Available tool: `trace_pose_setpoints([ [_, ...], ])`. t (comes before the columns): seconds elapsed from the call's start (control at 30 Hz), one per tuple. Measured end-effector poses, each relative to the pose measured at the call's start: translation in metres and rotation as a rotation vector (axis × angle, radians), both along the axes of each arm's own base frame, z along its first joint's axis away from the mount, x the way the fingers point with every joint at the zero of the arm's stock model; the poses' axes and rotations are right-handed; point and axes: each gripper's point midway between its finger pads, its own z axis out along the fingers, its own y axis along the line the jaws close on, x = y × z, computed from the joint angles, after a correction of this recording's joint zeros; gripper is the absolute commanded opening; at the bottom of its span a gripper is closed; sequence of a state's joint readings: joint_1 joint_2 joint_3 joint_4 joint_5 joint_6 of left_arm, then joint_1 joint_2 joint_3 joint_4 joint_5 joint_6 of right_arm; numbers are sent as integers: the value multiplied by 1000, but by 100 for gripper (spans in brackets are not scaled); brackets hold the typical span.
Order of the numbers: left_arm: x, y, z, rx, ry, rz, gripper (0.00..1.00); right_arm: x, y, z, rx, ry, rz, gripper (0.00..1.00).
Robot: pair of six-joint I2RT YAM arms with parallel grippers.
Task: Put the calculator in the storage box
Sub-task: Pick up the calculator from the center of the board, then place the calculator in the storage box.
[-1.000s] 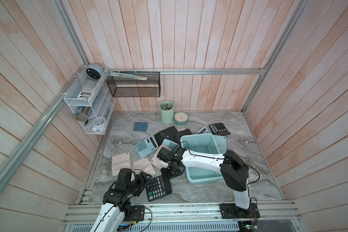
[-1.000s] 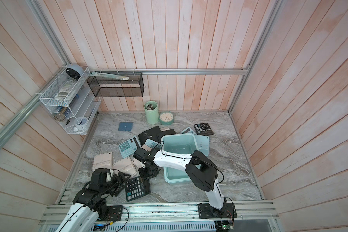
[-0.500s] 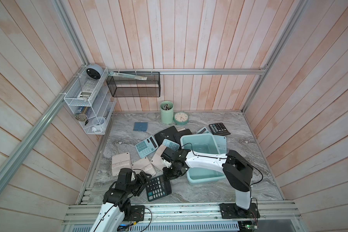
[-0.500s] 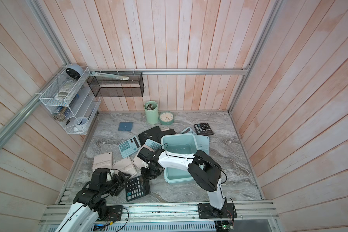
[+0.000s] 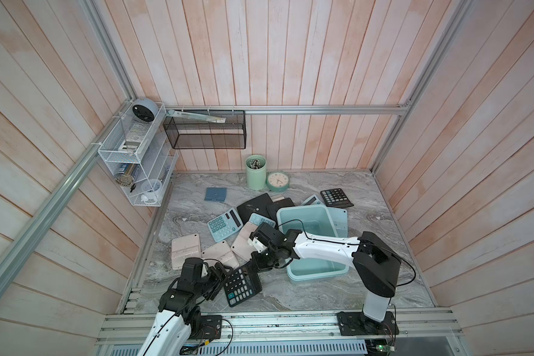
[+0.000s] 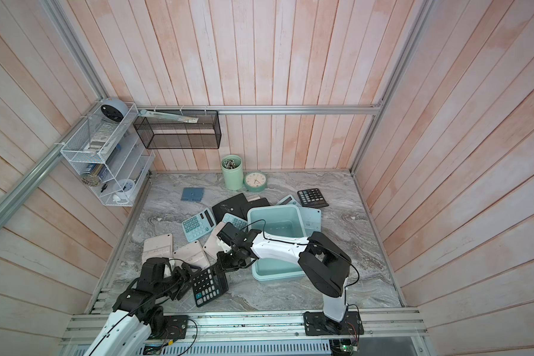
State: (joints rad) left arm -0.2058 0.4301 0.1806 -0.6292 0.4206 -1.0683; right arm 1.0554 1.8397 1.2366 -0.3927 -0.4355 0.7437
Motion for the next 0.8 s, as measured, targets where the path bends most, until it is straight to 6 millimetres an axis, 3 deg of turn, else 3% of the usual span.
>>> trace_pose_setpoints([
  [0.13, 5, 12, 26, 99, -58, 1, 86, 3, -9, 19, 30, -19, -14, 0],
  [0.23, 15, 22, 61, 160, -157, 20, 89, 13, -17, 48, 82, -55, -37, 0],
  [0.3, 20, 26, 74, 181, -200, 36, 89, 20, -23, 70, 125, -87, -54, 0],
  [0.53, 16, 36, 70, 221, -189, 73, 100, 50, -70, 137, 221, -193, -149, 0],
  [0.7, 19, 34, 72, 203, -192, 84, 100, 77, -123, 193, 300, -322, -281, 0],
  [0.8, 23, 32, 71, 195, -186, 79, 100, 90, -161, 211, 296, -380, -364, 0],
])
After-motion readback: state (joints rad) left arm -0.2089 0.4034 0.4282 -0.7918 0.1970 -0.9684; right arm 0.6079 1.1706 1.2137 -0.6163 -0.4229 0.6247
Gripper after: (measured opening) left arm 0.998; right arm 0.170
